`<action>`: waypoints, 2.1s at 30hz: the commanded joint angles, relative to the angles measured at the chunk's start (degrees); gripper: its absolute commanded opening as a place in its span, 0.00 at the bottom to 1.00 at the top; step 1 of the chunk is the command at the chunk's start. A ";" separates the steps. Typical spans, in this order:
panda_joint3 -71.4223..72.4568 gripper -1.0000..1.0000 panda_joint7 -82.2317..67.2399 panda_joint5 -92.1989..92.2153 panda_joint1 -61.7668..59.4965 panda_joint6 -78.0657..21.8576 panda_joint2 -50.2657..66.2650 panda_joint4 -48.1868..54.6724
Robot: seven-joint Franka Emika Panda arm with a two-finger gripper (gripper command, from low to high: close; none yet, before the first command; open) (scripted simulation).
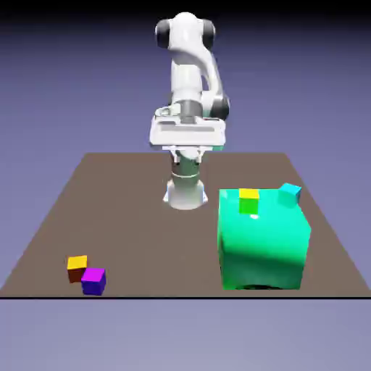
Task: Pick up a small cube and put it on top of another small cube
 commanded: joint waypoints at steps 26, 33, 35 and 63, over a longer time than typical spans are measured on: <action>-31.29 0.50 -64.79 46.87 6.99 -20.45 42.38 21.80; -39.71 0.50 -82.23 59.48 8.87 -25.96 53.79 27.67; -42.12 0.50 -87.22 63.09 9.41 -27.53 57.05 29.35; -38.65 0.00 -108.01 45.27 24.32 -47.49 46.51 35.48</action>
